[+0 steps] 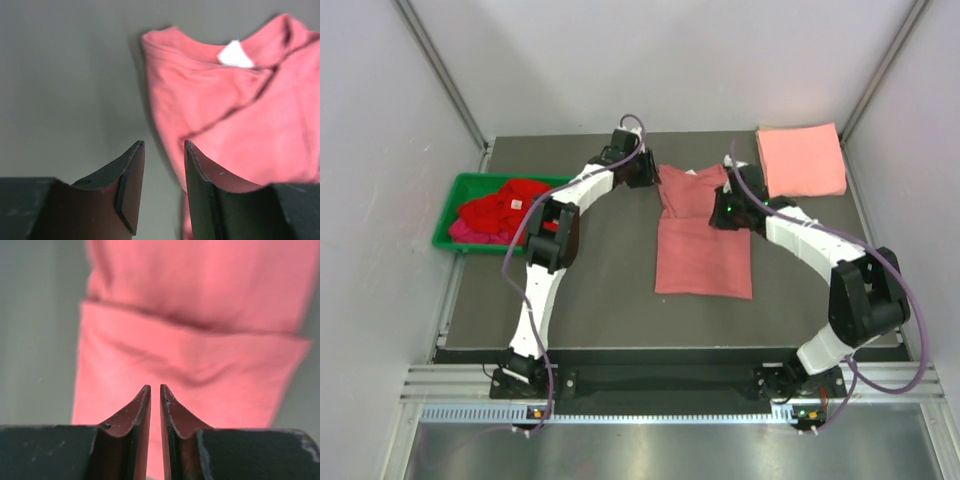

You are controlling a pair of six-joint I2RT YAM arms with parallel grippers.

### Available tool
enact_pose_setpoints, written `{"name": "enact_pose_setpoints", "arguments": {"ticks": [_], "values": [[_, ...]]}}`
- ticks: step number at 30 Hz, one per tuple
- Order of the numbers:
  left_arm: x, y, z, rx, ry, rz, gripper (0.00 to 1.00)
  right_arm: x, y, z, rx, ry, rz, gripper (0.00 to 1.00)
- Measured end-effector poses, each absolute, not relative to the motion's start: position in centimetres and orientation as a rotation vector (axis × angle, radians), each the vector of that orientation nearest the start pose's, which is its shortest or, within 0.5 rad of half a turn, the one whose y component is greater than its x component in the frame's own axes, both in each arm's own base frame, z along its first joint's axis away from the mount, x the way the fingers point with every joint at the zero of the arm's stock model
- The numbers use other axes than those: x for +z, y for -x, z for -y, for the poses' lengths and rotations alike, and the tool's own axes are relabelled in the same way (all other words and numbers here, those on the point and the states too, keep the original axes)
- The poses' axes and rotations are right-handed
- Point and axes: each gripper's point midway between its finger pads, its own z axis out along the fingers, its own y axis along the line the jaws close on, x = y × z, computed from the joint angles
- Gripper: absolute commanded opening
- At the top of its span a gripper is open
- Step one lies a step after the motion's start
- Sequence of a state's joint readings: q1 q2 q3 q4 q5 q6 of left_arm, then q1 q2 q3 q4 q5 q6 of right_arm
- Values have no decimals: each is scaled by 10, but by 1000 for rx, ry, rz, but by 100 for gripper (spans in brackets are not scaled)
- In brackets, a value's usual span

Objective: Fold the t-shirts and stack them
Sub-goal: Fold the tshirt

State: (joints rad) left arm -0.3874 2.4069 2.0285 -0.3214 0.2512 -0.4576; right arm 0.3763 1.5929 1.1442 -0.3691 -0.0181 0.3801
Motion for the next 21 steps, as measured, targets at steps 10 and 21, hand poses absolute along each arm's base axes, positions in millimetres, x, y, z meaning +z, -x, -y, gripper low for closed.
{"name": "enact_pose_setpoints", "arguments": {"ticks": [10, 21], "values": [[46, -586, 296, -779, -33, -2280, 41, 76, -287, -257, 597, 145, -2499, 5], [44, -612, 303, -833, -24, -2180, 14, 53, -260, -302, 663, 198, -2515, 0]]}}
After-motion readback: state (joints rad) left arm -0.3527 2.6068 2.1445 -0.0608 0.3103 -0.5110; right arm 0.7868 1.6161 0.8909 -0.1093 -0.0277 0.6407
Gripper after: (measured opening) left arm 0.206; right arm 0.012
